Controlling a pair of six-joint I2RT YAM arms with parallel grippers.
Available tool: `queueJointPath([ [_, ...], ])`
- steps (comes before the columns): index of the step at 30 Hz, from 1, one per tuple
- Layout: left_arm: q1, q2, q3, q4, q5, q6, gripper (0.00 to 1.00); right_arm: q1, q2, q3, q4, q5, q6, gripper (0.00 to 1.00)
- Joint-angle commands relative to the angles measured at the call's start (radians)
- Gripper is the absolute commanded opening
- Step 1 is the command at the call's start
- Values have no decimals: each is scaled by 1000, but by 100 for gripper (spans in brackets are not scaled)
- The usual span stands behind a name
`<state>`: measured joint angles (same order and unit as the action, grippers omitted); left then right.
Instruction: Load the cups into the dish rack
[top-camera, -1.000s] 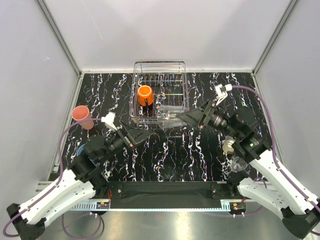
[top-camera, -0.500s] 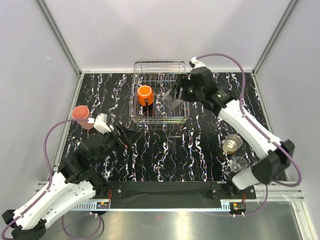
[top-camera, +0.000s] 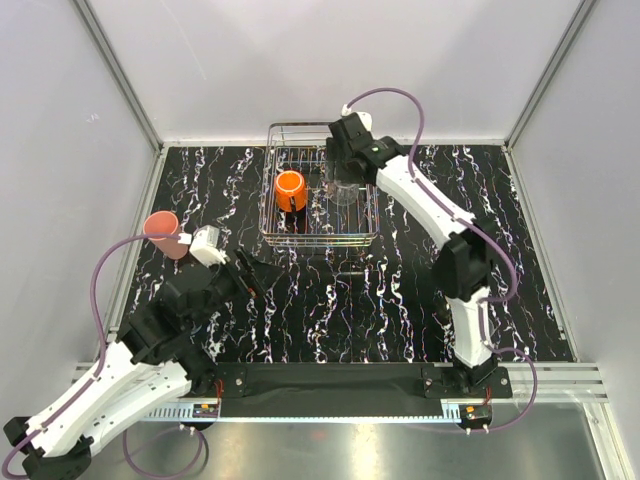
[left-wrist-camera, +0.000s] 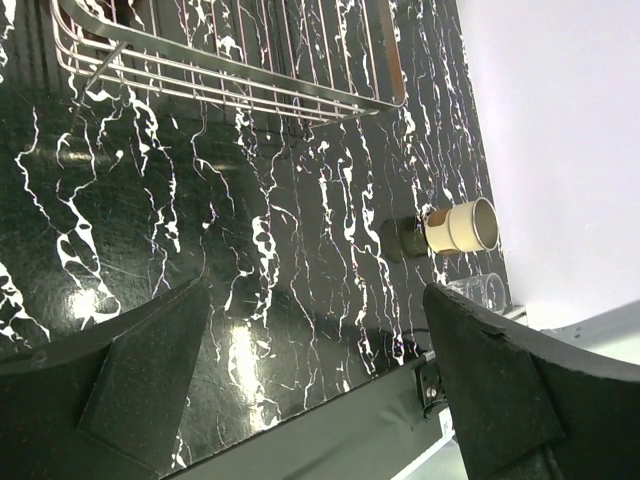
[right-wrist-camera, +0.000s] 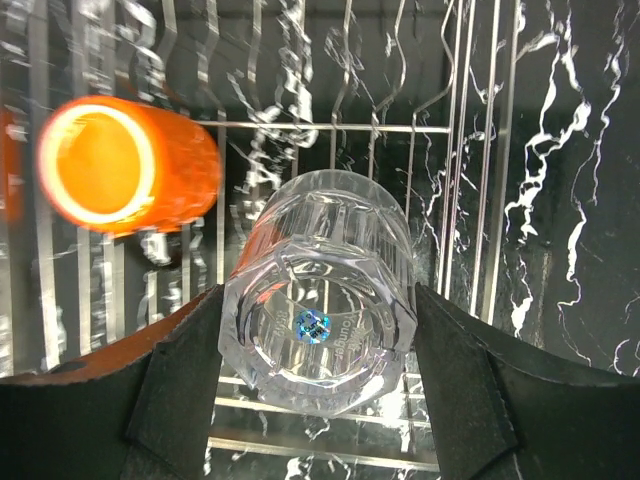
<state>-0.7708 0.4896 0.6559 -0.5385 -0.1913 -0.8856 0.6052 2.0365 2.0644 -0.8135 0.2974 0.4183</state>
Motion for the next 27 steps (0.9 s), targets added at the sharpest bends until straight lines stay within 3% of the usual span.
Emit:
queueJointPath([
  [1, 5, -14, 24, 26, -43, 39, 94, 5, 53, 114, -45, 68, -7, 0],
  [6, 5, 1, 39, 9, -54, 71, 94, 4, 151, 220, -127, 103, 0, 0],
  [16, 4, 38, 67, 25, -65, 128, 93, -65, 139, 76, -36, 33, 37, 0],
  [27, 5, 56, 108, 18, -99, 174, 93, -87, 168, 72, 8, -37, 16, 2],
])
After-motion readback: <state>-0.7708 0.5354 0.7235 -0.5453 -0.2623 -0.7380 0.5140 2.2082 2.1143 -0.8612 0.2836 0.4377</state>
